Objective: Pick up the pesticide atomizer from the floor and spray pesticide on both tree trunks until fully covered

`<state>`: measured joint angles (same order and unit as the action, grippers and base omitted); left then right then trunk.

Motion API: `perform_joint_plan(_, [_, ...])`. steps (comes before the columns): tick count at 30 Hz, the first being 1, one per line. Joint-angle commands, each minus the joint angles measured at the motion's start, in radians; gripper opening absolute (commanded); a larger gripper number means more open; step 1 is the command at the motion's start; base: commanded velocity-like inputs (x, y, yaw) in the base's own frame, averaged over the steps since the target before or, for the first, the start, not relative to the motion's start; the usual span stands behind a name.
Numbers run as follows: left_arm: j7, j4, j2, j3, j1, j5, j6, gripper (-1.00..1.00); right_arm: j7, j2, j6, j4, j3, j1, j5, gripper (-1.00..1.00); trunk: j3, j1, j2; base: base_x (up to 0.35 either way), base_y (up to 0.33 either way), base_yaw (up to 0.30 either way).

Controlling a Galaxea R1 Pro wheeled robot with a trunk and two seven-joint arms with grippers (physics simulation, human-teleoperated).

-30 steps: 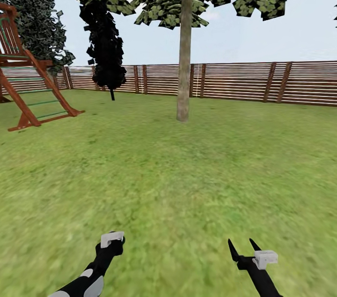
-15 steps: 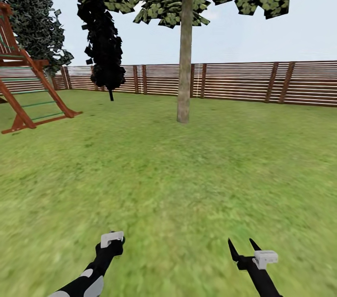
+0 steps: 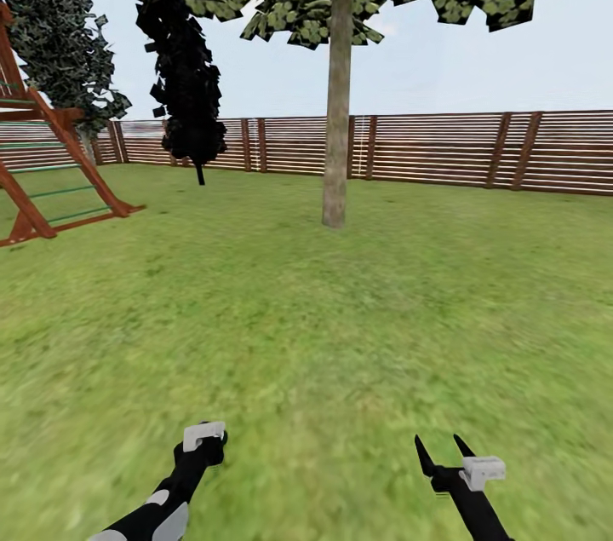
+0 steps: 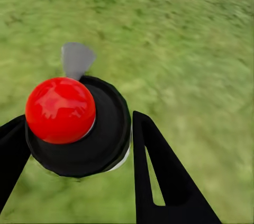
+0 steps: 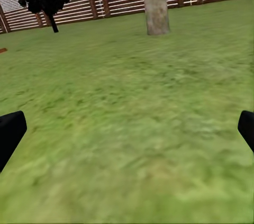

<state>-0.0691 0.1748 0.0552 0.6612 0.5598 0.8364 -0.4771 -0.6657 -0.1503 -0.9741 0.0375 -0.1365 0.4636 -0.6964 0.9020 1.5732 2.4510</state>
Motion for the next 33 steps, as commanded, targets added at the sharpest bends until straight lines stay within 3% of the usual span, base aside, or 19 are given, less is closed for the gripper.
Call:
perform_joint_plan(1, [0.000, 0.000, 0.000, 0.000, 0.000, 0.000, 0.000, -1.00, 0.000, 0.000, 0.000, 0.000, 0.000, 0.001, 0.000, 1.00, 0.000, 0.000, 0.000, 0.338, 0.000, 0.000])
perform_joint_plan(33, [0.000, 0.000, 0.000, 0.001, 0.000, 0.000, 0.000, -1.00, 0.000, 0.000, 0.000, -0.001, 0.000, 0.000, 0.000, 1.00, 0.000, 0.000, 0.000, 0.338, 0.000, 0.000])
